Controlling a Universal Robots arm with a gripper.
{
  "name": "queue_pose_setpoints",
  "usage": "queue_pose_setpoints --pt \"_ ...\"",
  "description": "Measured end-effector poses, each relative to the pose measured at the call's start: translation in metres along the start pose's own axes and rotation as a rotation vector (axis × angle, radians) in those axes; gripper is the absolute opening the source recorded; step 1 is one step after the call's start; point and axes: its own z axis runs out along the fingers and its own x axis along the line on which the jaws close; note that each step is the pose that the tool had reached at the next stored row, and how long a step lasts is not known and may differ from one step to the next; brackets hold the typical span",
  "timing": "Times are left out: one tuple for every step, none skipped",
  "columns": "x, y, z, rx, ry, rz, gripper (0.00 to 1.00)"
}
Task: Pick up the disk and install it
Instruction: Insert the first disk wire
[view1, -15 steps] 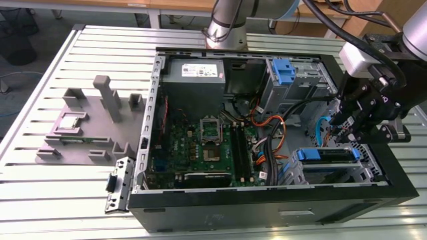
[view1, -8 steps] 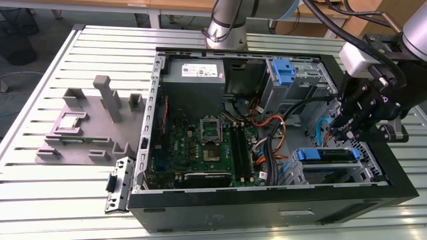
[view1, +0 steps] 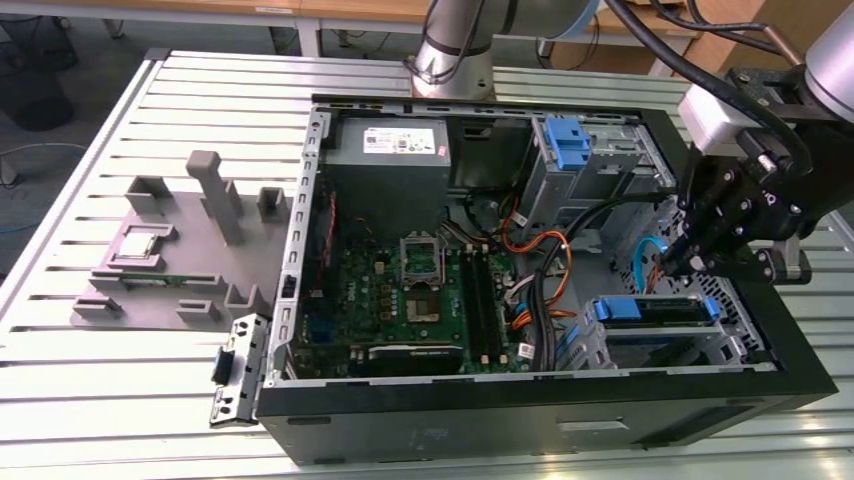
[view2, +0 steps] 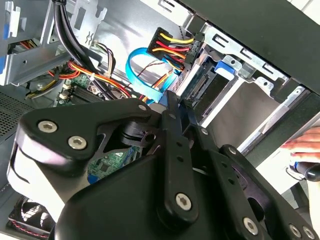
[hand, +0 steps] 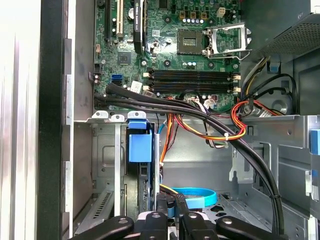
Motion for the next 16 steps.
queue_pose_setpoints --pt "0.0000 0.0000 0.0000 0.0000 0.0000 0.000 0.20" --pt "0.0000 0.0000 0.0000 0.0000 0.0000 0.000 0.18" --pt "0.0000 0.0000 0.0000 0.0000 0.0000 0.000 0.18" --pt "0.0000 0.0000 0.0000 0.0000 0.0000 0.000 0.16" --pt "0.0000 0.0000 0.0000 0.0000 0.0000 0.000 0.16" --pt "0.0000 0.0000 0.0000 0.0000 0.0000 0.000 0.16" --pt "0.0000 0.0000 0.0000 0.0000 0.0000 0.000 0.16" --pt "0.0000 0.0000 0.0001 0.0000 0.0000 0.000 0.16" --pt "0.0003 0.0001 0.0002 0.0005 -0.0002 0.000 0.16" --pt "0.0009 0.0006 0.0002 0.0031 -0.0003 0.000 0.16" --pt "0.0018 0.0010 0.0000 0.0071 -0.0001 -0.001 0.16" --pt "0.0029 0.0016 -0.0002 0.0120 0.0001 -0.002 0.16" --pt "0.0042 0.0021 -0.0002 0.0162 0.0000 -0.003 0.16" --pt "0.0055 0.0025 -0.0002 0.0204 -0.0001 -0.005 0.16" --pt "0.0067 0.0031 -0.0002 0.0248 0.0000 -0.006 0.16" --pt "0.0076 0.0039 -0.0001 0.0297 0.0000 -0.007 0.16"
